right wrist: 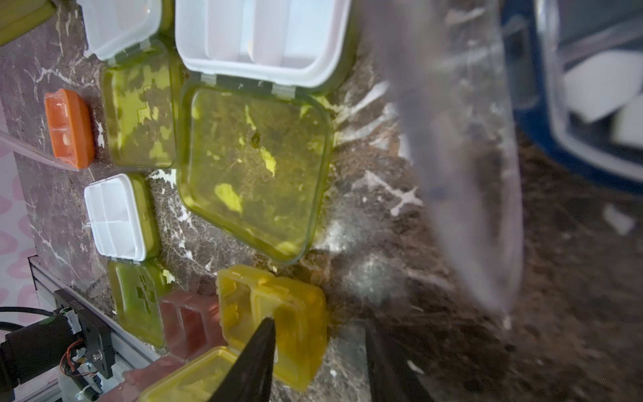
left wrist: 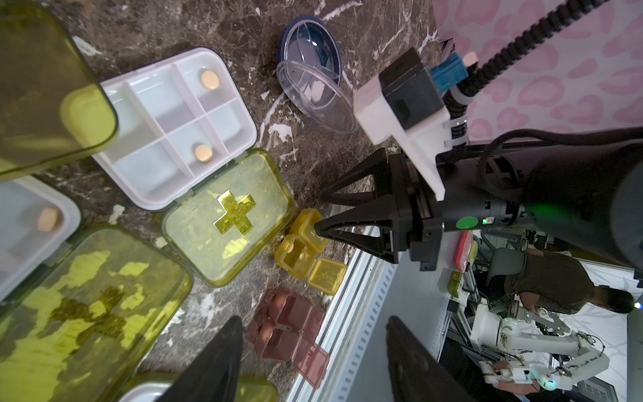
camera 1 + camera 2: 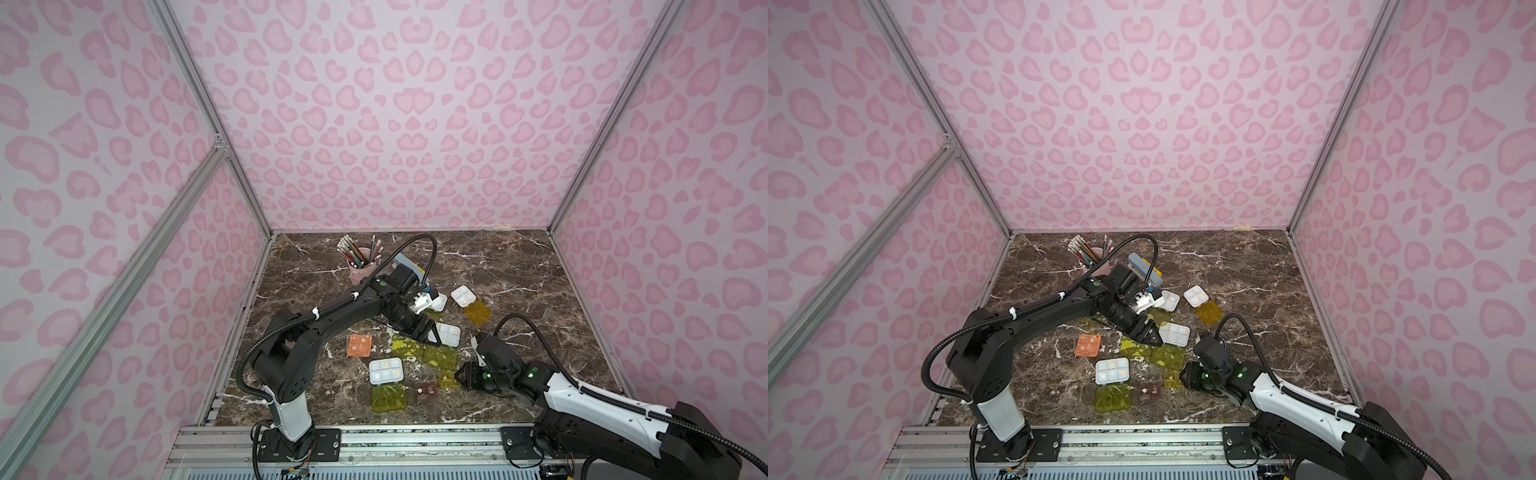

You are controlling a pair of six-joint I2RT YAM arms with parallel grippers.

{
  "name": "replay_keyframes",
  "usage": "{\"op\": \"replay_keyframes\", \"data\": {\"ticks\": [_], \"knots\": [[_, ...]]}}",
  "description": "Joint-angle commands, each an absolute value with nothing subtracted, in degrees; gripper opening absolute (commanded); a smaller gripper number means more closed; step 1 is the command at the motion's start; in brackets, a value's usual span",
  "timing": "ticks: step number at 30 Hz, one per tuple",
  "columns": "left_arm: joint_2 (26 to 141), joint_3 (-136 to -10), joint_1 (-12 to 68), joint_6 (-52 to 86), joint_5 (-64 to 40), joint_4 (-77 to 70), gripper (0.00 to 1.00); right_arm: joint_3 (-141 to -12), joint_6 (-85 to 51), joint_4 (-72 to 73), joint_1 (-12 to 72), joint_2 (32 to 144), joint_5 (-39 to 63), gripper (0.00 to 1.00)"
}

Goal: Close pillboxes
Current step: Close the lid on the pillbox.

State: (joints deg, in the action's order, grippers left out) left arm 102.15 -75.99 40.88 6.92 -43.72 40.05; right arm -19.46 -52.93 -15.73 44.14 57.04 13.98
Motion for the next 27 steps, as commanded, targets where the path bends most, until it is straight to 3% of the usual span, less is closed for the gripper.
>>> {"op": "replay_keyframes", "data": {"ticks": [1,27], "knots": [[102.18,-75.95,40.85,6.15,-44.84,39.11,0.67,-19.09,-51.97,-15.91,44.16,58.02,14.52,0.43],[101.67,-75.98,40.87,6.03,-44.56,39.45,0.67,-17.79,-52.78,-16.52,44.74,57.64,14.24,0.35]]}}
